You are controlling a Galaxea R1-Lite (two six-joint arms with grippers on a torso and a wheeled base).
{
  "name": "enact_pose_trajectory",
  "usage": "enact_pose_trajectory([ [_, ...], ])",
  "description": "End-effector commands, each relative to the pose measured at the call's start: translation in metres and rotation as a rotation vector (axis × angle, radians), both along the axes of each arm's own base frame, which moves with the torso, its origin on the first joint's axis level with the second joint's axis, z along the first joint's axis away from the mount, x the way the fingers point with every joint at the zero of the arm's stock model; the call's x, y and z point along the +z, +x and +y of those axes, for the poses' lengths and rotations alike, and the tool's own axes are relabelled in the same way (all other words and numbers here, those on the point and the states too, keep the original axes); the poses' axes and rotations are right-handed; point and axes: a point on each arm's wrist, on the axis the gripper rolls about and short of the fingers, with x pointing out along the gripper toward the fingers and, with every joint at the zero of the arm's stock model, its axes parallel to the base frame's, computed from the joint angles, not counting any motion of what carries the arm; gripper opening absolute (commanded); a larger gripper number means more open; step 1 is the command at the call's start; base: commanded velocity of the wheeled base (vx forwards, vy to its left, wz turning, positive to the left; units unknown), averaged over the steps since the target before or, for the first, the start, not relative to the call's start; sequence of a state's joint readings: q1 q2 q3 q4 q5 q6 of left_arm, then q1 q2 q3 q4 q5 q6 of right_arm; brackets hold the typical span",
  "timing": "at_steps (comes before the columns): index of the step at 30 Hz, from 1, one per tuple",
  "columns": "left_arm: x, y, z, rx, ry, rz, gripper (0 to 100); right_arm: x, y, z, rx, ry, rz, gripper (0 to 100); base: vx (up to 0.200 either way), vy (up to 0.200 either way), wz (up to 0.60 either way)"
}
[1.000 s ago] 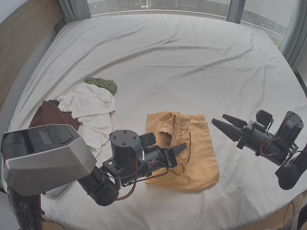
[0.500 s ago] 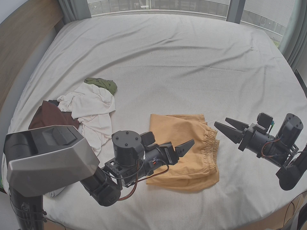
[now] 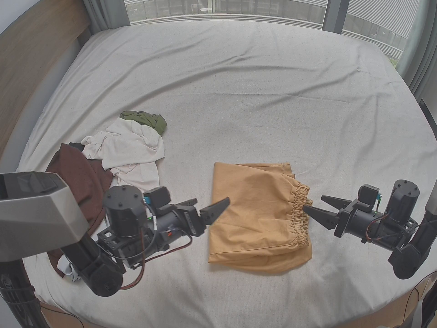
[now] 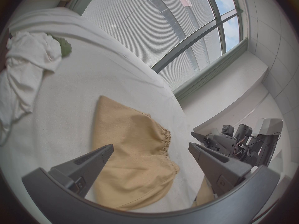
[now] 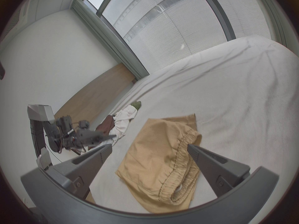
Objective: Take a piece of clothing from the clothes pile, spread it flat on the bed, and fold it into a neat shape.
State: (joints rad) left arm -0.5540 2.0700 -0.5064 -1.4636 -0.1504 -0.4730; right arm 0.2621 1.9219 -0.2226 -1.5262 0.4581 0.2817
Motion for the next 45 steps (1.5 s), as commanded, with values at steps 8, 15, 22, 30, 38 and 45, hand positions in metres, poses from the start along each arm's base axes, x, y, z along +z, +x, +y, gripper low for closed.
enact_pose_trajectory([
  [8,-0.005,-0.015,0.030,0.034,0.118,-0.057,100,-0.027,-0.007,-0.012,-0.037,-0.057,0.206,100,0.000,0.000,0.00],
  [15,0.002,-0.001,0.022,0.009,0.098,-0.097,100,-0.040,-0.013,-0.012,-0.028,-0.096,0.272,100,0.000,0.000,0.00],
  [22,0.011,-0.001,0.020,0.000,0.137,-0.148,100,-0.056,-0.011,-0.011,-0.022,-0.113,0.328,100,0.000,0.000,0.00],
  [30,0.023,-0.017,0.031,0.012,0.122,-0.171,100,-0.064,-0.010,-0.004,-0.006,-0.124,0.358,100,0.000,0.000,0.00],
  [38,0.013,-0.015,0.033,0.019,0.125,-0.156,100,-0.077,-0.006,0.000,0.001,-0.116,0.370,100,0.000,0.000,0.00],
  [45,0.015,-0.016,0.035,0.026,0.122,-0.163,100,-0.092,-0.002,0.011,0.014,-0.071,0.393,100,0.000,0.000,0.00],
])
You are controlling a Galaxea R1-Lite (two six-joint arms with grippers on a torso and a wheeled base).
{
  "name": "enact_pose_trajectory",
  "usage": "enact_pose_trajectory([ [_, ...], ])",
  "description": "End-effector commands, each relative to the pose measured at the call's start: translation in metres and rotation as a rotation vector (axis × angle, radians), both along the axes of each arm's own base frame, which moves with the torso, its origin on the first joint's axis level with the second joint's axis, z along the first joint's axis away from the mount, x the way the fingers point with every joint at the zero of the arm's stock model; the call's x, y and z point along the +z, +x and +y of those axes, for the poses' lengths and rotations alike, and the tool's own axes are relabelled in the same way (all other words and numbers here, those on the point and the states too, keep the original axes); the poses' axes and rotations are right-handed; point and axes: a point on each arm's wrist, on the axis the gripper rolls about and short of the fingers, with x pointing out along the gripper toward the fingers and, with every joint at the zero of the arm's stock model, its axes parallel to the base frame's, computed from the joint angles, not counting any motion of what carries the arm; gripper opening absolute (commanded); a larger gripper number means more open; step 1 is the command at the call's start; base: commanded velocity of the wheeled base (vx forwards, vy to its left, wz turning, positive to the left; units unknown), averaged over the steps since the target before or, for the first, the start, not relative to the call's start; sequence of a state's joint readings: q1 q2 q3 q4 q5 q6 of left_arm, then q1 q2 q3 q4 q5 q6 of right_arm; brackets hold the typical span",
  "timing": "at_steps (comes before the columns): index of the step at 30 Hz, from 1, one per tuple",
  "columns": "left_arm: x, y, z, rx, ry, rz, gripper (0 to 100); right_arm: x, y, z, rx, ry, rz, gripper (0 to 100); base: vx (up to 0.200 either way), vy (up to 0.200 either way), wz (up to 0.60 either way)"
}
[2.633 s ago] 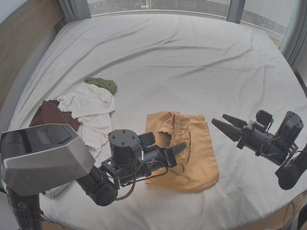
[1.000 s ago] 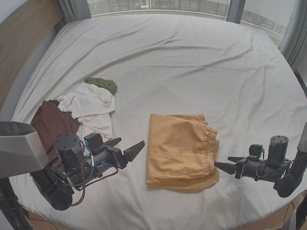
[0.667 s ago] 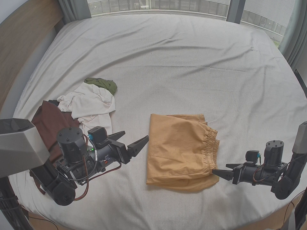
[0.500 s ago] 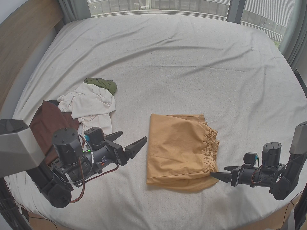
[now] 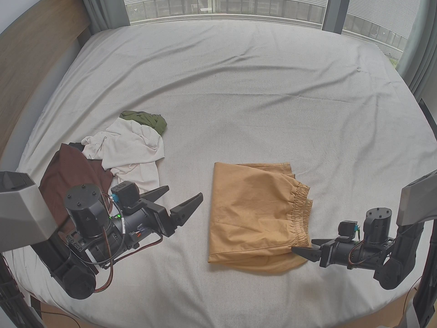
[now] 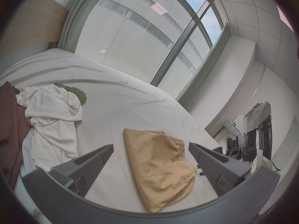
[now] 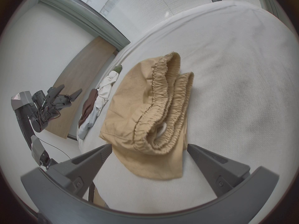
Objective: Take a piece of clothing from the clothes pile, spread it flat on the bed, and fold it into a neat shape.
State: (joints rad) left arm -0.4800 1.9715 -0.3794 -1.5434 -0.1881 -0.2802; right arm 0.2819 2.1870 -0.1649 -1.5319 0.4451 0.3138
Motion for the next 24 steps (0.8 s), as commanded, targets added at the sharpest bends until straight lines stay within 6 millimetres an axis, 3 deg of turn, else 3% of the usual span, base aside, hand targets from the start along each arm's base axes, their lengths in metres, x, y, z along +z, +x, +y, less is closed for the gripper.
enact_pose_trajectory([
  [1,-0.001,0.000,0.001,0.002,0.001,0.003,100,-0.018,0.003,0.010,0.010,0.019,0.079,100,0.000,0.000,0.00],
  [12,-0.002,0.000,0.001,0.001,0.002,0.005,100,-0.011,0.020,0.024,-0.028,0.157,0.111,100,0.000,0.000,0.00],
  [24,-0.002,0.000,0.002,0.004,0.001,0.009,100,-0.018,0.022,0.037,0.002,0.162,0.127,100,0.000,0.000,0.00],
])
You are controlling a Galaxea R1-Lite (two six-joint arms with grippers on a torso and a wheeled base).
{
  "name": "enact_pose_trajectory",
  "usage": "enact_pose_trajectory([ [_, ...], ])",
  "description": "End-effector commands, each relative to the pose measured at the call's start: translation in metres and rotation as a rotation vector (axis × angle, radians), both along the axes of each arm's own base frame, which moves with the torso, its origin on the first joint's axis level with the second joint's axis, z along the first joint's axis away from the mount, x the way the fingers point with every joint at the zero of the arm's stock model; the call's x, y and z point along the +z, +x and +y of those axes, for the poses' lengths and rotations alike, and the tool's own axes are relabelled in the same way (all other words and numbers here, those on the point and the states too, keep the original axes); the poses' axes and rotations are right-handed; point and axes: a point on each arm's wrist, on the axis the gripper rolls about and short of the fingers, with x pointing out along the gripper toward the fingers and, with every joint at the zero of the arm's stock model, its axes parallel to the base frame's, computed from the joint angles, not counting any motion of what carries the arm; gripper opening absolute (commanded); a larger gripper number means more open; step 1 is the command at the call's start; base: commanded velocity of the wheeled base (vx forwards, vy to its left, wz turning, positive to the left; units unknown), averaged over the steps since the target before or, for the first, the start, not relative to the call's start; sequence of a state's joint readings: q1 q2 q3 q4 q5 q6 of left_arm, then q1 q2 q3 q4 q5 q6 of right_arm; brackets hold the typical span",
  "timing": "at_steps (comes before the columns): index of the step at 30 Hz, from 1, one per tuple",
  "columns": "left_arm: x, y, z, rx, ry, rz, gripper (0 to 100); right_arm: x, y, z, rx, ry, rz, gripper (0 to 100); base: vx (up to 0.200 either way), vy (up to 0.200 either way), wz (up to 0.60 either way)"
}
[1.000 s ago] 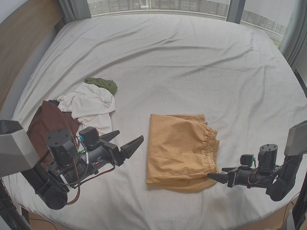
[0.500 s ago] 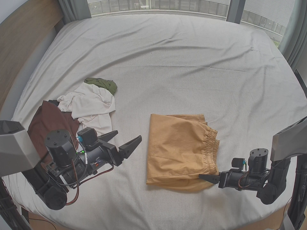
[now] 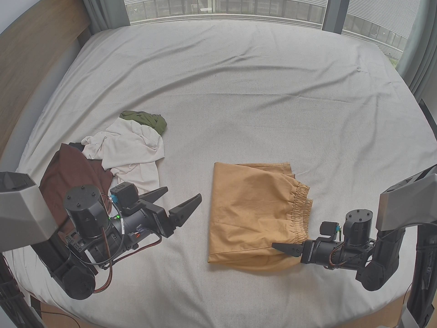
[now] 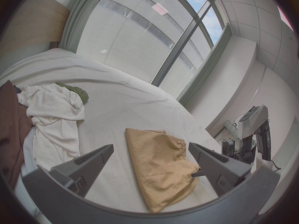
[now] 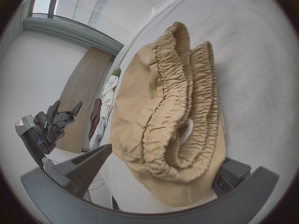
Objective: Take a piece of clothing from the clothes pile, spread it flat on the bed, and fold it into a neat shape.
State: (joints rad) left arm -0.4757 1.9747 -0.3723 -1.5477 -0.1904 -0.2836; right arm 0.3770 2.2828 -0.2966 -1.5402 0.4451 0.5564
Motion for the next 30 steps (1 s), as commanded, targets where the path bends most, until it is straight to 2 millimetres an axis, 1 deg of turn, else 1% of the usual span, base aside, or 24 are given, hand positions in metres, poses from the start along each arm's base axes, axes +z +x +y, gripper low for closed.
enact_pose_trajectory([
  [1,0.000,0.000,0.000,0.002,0.000,0.001,100,-0.004,0.002,0.004,0.006,-0.003,0.004,100,0.000,0.000,0.00],
  [4,0.000,0.002,0.004,0.014,0.001,-0.002,100,-0.003,0.004,0.004,0.005,0.000,-0.006,100,0.000,0.000,0.00],
  [5,-0.001,0.001,0.005,0.017,0.005,0.004,100,-0.003,0.005,0.005,0.003,0.002,-0.008,0,0.000,0.000,0.00],
  [11,-0.009,-0.001,0.016,0.046,0.030,0.040,100,-0.003,0.005,0.005,0.005,0.002,-0.010,0,0.000,0.000,0.00],
  [14,-0.012,-0.001,0.025,0.069,0.062,0.041,100,0.000,0.005,0.005,0.006,0.004,-0.024,0,0.000,0.000,0.00],
  [16,-0.013,0.002,0.034,0.098,0.117,0.010,100,0.009,0.007,0.008,0.009,0.018,-0.060,0,0.000,0.000,0.00],
  [17,-0.014,0.004,0.038,0.111,0.150,-0.008,100,0.017,0.006,0.011,0.019,0.027,-0.083,0,0.000,0.000,0.00],
  [18,-0.014,0.004,0.041,0.117,0.167,-0.017,100,0.019,0.005,0.012,0.023,0.031,-0.090,0,0.000,0.000,0.00],
  [19,-0.019,0.002,0.051,0.133,0.256,-0.040,100,0.026,0.000,0.021,0.053,0.041,-0.107,0,0.000,0.000,0.00],
  [20,-0.021,0.000,0.055,0.136,0.288,-0.044,100,0.027,-0.002,0.024,0.063,0.042,-0.114,0,0.000,0.000,0.00],
  [25,-0.023,0.000,0.063,0.144,0.325,-0.055,100,0.036,-0.001,0.035,0.093,0.065,-0.158,0,0.000,0.000,0.00],
  [26,-0.023,0.000,0.066,0.153,0.329,-0.052,100,0.043,0.001,0.040,0.103,0.079,-0.191,0,0.000,0.000,0.00],
  [30,-0.023,0.000,0.067,0.148,0.326,-0.050,100,0.061,0.002,0.043,0.110,0.109,-0.254,0,0.000,0.000,0.00],
])
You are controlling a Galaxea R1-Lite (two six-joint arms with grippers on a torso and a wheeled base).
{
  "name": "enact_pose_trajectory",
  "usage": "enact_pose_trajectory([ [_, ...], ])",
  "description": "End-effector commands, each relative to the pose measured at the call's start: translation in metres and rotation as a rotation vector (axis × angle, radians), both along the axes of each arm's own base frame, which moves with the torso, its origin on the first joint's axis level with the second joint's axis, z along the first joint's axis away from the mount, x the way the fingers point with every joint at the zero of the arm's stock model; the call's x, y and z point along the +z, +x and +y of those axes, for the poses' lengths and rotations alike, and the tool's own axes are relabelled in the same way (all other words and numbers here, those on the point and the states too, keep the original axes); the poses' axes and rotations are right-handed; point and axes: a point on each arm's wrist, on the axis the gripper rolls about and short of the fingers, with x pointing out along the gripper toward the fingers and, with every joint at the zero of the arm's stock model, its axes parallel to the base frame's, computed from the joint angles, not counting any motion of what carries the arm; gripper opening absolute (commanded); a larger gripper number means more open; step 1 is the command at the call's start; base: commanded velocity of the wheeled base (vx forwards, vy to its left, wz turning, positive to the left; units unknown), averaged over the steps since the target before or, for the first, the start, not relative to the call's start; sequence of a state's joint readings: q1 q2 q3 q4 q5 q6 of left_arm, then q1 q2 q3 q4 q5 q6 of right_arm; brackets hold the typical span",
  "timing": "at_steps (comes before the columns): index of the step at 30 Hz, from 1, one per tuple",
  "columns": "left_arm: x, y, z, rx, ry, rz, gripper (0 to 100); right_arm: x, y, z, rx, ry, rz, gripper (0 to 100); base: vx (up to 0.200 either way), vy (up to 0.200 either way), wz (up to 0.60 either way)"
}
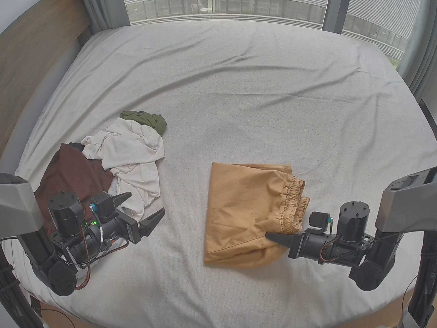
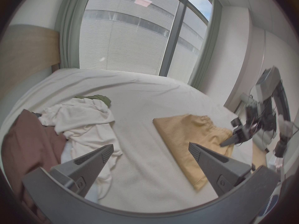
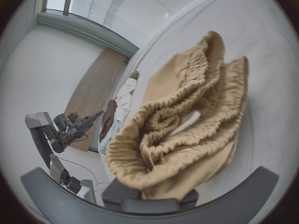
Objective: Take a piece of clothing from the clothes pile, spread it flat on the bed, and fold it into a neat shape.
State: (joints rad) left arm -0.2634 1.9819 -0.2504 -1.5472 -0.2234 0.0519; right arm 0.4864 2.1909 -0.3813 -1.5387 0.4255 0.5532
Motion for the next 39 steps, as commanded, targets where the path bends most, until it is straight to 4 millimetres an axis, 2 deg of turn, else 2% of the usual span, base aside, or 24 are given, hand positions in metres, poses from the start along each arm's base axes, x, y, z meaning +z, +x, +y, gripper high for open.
enact_pose_trajectory([
  [1,-0.002,-0.001,0.005,0.011,0.003,0.010,100,0.031,-0.001,0.007,0.023,0.060,-0.103,0,0.000,0.000,0.00],
  [8,-0.003,-0.001,0.002,-0.005,0.000,0.014,100,0.068,0.000,0.016,0.038,0.167,-0.178,0,0.000,0.000,0.00],
  [15,-0.005,0.000,0.002,-0.003,0.001,0.023,100,0.087,0.012,0.022,0.048,0.184,-0.187,0,0.000,0.000,0.00],
  [27,-0.014,-0.001,0.002,-0.006,0.010,0.061,100,0.141,0.049,0.038,0.054,0.235,-0.260,0,0.000,0.000,0.00],
  [39,-0.015,-0.001,0.002,-0.006,0.009,0.067,100,0.182,0.079,0.037,0.018,0.261,-0.332,0,0.000,0.000,0.00],
])
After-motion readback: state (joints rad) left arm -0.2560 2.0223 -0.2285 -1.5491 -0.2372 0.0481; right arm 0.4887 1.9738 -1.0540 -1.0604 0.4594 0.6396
